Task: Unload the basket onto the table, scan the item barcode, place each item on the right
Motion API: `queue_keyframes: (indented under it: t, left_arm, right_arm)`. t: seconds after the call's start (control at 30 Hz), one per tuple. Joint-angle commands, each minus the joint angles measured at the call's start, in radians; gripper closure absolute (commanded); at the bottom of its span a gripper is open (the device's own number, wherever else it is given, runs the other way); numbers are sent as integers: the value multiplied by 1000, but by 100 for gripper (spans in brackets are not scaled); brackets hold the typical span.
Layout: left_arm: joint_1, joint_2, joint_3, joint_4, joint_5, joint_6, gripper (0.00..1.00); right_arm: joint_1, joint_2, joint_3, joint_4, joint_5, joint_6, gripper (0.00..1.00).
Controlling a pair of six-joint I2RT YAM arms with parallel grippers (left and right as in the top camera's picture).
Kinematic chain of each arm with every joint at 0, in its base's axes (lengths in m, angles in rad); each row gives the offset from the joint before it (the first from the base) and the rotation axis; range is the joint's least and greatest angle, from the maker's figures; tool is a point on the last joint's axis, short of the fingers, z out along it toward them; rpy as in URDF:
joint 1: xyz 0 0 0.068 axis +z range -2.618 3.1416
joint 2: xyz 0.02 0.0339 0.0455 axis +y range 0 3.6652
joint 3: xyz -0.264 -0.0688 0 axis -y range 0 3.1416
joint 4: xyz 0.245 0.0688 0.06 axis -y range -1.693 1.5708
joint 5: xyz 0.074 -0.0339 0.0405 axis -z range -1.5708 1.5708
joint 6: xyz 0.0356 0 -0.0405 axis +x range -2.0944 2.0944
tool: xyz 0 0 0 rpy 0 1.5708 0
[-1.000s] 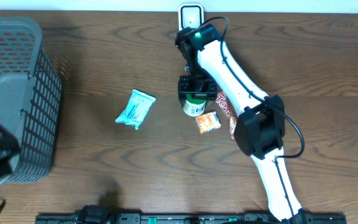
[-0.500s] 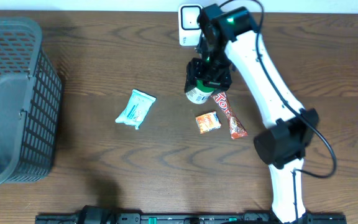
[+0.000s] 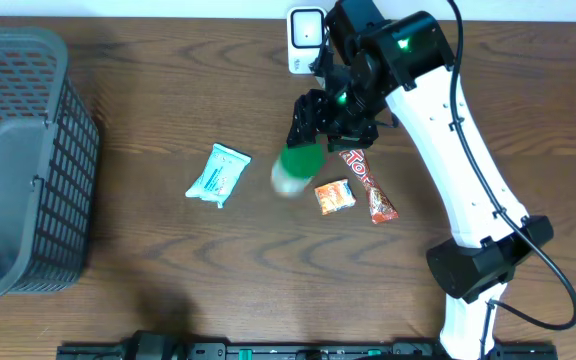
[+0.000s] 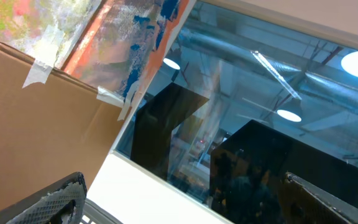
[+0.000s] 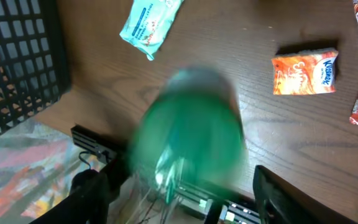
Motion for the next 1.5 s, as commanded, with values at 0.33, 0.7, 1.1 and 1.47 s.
queue_keyframes:
  t: [0.33, 0.7, 1.1, 1.47]
  left_arm:
    - [5, -1, 2, 6, -6, 13, 2]
    - [5, -1, 2, 5, -6, 13, 2]
    - [5, -1, 2, 5, -6, 13, 3]
    - [5, -1, 2, 5, -6, 13, 2]
  right_arm:
    - [43, -5, 12, 5, 318, -5, 5]
    - [137, 83, 11, 40, 383, 26, 1]
    - [279, 241, 11, 213, 448, 94, 1]
    - [465, 378, 11, 304, 544, -70, 1]
